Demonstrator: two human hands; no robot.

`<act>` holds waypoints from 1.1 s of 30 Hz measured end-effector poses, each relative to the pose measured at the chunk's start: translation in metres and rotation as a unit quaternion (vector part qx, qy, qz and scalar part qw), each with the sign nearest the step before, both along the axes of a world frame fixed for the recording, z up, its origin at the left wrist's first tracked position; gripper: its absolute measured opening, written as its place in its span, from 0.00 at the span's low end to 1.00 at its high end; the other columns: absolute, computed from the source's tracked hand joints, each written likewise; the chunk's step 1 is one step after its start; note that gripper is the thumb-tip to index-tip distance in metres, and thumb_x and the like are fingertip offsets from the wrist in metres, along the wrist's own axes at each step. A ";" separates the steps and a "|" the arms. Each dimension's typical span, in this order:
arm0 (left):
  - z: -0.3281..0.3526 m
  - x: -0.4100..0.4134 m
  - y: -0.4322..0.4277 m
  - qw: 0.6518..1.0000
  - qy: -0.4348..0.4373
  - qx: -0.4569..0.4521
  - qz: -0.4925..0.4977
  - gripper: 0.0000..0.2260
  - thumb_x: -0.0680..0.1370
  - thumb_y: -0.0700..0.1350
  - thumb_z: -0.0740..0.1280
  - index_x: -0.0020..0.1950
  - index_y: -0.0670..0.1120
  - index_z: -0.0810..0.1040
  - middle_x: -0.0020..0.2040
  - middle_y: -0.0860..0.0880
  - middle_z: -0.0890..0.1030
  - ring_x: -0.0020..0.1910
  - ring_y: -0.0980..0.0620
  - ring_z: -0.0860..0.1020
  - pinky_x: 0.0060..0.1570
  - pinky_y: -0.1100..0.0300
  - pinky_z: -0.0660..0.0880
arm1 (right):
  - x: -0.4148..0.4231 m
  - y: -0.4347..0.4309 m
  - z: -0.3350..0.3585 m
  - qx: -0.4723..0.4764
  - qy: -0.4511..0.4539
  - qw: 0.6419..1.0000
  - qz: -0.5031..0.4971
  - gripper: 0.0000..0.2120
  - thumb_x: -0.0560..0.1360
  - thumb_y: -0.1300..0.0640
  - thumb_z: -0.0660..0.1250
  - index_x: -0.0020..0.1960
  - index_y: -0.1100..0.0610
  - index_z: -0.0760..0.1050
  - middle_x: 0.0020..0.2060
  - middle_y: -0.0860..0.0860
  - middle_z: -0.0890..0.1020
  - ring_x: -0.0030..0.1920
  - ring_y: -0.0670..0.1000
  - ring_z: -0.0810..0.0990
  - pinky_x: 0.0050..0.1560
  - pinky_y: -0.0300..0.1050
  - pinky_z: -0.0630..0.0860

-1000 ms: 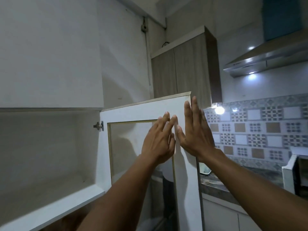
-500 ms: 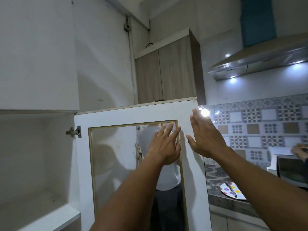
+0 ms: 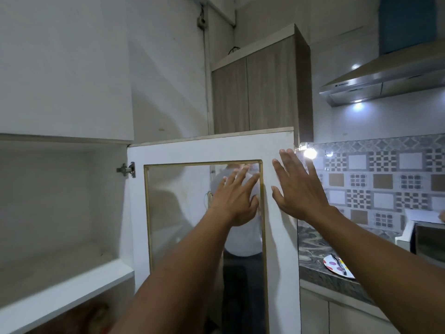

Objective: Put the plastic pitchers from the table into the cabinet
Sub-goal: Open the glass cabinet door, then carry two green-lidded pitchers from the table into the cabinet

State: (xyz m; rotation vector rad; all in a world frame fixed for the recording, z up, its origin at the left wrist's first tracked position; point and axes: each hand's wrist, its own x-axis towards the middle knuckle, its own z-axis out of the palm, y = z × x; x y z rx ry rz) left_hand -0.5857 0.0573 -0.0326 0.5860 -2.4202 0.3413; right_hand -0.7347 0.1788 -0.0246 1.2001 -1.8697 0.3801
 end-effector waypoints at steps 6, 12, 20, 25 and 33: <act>-0.024 0.113 0.030 0.991 -0.030 0.058 0.118 0.30 0.83 0.57 0.55 0.82 0.54 0.48 0.84 0.46 0.48 0.82 0.43 0.48 0.79 0.40 0.50 | 0.089 0.000 -0.026 0.066 -0.044 0.976 0.203 0.31 0.78 0.47 0.63 0.78 0.55 0.61 0.77 0.55 0.66 0.76 0.58 0.65 0.75 0.58 0.61; -0.054 0.274 0.059 0.957 -0.035 0.100 0.271 0.30 0.82 0.55 0.58 0.82 0.52 0.52 0.83 0.45 0.53 0.81 0.42 0.53 0.78 0.42 0.54 | 0.226 -0.022 -0.053 0.128 -0.073 0.927 0.346 0.31 0.78 0.48 0.63 0.78 0.55 0.62 0.77 0.54 0.68 0.74 0.57 0.68 0.74 0.55 0.63; -0.091 0.513 0.126 0.865 -0.013 0.143 0.481 0.31 0.81 0.57 0.58 0.82 0.54 0.52 0.83 0.46 0.54 0.81 0.43 0.54 0.78 0.43 0.55 | 0.462 -0.037 -0.086 0.188 -0.048 0.824 0.531 0.30 0.78 0.46 0.62 0.78 0.54 0.63 0.76 0.53 0.69 0.76 0.55 0.67 0.74 0.53 0.63; -0.112 0.649 0.181 0.797 0.023 0.169 0.579 0.31 0.81 0.57 0.58 0.82 0.54 0.54 0.83 0.46 0.55 0.80 0.43 0.56 0.77 0.43 0.58 | 0.609 -0.025 -0.104 0.225 -0.040 0.760 0.609 0.30 0.79 0.46 0.61 0.79 0.53 0.60 0.76 0.54 0.68 0.75 0.56 0.67 0.74 0.53 0.64; -0.159 0.851 0.259 0.678 0.110 0.212 0.696 0.31 0.81 0.58 0.58 0.82 0.53 0.54 0.82 0.45 0.57 0.79 0.42 0.59 0.75 0.41 0.61 | 0.827 -0.002 -0.142 0.283 -0.026 0.668 0.688 0.30 0.79 0.46 0.63 0.78 0.52 0.62 0.74 0.55 0.71 0.71 0.57 0.71 0.69 0.52 0.67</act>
